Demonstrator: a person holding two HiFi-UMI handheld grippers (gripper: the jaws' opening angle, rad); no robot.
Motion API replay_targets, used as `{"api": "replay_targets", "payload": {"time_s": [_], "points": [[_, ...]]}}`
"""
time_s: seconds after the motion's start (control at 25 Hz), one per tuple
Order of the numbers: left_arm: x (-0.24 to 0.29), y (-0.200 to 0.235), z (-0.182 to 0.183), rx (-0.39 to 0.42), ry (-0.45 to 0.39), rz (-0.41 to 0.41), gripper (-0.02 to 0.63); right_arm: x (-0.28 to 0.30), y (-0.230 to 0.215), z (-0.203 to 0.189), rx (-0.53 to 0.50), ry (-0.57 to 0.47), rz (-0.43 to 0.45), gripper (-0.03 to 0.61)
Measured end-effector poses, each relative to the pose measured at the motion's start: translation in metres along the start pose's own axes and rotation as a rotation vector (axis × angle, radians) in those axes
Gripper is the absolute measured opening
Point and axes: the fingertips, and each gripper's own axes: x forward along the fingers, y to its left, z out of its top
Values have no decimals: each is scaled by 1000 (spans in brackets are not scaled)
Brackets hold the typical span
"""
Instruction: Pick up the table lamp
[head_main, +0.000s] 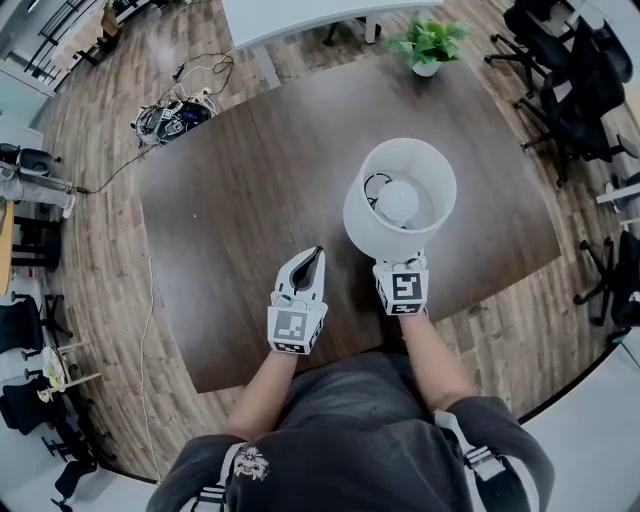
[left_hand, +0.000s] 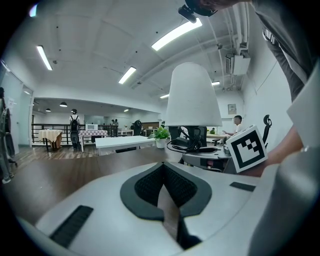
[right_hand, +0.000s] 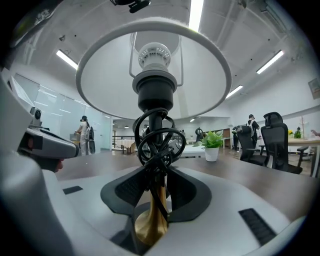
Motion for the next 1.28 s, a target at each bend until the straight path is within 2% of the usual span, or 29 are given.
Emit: {"api": "replay_targets", "payload": {"time_s": [0.32,0.72,1.28], "points": [[-2,1,-5,-15,14,13,6,-4,0,17,13,-34,10,144],[-9,-1,10,-12,-31,4,6,-19,12,55,-6,-70,38,144],[-27,0,69,-12,-158,-45,5,-68,25,160,-20,-160,40,144]]}}
